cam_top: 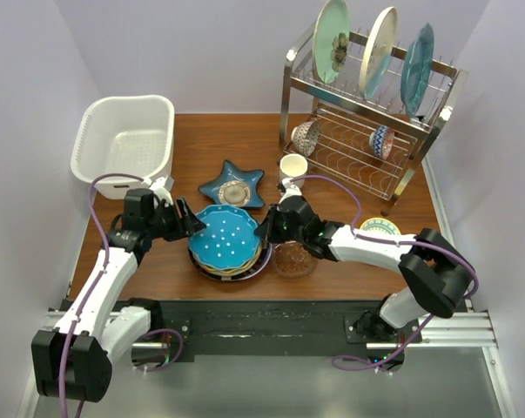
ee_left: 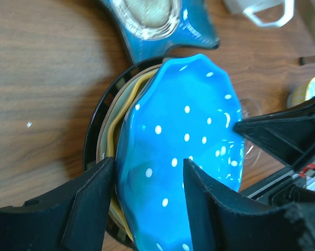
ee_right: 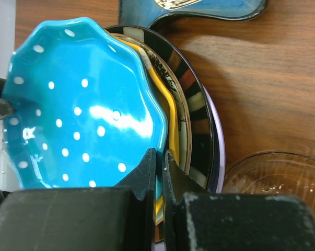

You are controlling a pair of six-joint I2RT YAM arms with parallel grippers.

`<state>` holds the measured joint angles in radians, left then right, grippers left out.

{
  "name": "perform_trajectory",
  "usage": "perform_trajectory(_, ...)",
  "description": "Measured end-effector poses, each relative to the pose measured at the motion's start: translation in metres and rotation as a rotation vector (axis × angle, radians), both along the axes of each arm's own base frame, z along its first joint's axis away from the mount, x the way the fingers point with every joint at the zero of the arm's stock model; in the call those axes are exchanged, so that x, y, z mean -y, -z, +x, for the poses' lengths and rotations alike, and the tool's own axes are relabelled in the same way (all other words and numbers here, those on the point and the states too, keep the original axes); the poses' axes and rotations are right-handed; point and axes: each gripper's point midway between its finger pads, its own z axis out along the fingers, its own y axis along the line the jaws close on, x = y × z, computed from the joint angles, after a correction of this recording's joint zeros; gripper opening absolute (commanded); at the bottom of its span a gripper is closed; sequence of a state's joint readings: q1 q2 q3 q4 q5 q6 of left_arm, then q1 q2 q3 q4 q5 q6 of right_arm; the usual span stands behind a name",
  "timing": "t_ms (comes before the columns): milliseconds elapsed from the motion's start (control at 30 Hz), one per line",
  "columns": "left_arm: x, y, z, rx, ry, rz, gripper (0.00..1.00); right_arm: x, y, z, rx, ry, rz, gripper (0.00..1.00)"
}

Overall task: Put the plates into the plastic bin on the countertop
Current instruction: Pick up the plate at the center of the board.

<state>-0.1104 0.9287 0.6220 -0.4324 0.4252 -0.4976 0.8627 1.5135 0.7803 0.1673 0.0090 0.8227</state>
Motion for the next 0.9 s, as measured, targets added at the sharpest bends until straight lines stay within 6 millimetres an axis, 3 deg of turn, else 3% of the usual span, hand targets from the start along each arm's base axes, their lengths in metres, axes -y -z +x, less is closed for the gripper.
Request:
perform_trajectory(467, 0.025, -0.026, 0.008, 0.144, 0.074, -0.185, 0.57, 0.016, 0.013, 0.005, -0.013, 0.044, -0.049, 0.0)
perform_trajectory(733, 0.025, -0.017, 0.003, 0.099, 0.082, -0.177, 0.56, 0.018, 0.01, 0.004, -0.007, 0.041, -0.053, 0.0)
perform_trajectory(900, 0.022, -0.001, -0.006, 0.029, 0.086, -0.151, 0.47, 0.02, 0.003, -0.001, 0.002, 0.028, -0.056, 0.0)
